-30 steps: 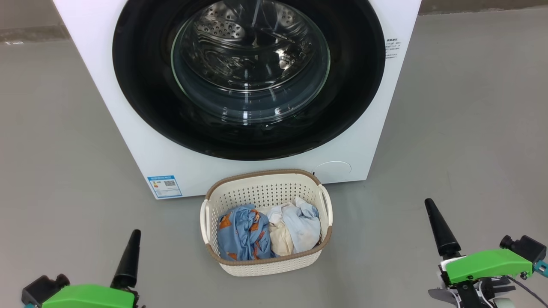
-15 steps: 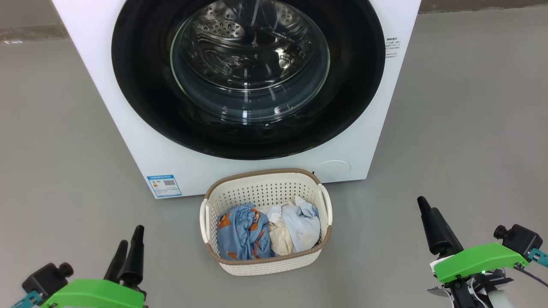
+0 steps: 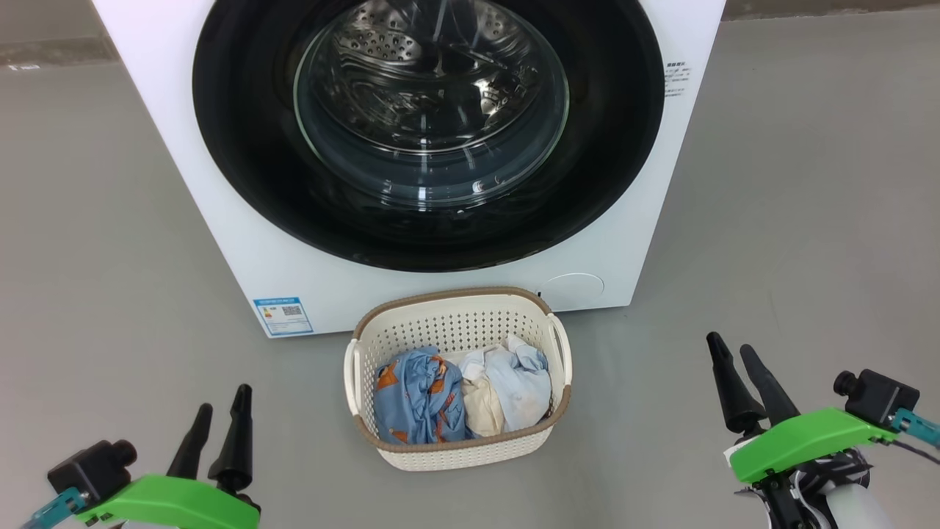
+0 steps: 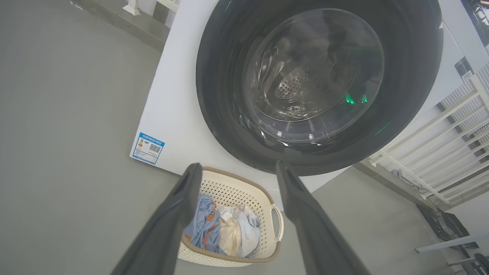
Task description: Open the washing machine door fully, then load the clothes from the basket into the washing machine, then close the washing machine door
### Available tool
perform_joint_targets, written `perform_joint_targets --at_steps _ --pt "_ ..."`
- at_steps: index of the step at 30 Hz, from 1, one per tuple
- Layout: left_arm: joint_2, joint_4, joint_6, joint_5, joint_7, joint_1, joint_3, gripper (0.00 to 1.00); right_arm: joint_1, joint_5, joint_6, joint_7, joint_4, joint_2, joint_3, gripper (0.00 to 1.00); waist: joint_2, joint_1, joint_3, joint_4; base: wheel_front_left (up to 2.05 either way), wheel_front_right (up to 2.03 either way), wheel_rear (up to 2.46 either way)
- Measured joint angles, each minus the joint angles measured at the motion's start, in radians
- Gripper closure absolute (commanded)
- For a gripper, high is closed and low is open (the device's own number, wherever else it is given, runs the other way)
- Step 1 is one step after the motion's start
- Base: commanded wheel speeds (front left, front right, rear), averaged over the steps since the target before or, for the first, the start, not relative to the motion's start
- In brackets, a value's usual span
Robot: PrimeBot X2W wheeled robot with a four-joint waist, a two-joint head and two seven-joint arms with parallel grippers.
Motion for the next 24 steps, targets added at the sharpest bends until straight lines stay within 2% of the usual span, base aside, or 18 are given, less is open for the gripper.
perform_joint_targets --at_steps 24 --pt "0.033 -0.007 -0.001 0.311 -0.072 -0.004 -0.031 0.00 -0.056 -0.333 0.000 -0.070 0.049 -0.010 0.023 0.00 0.0000 0.0000 -0.006 -0.003 0.00 0.00 0.00"
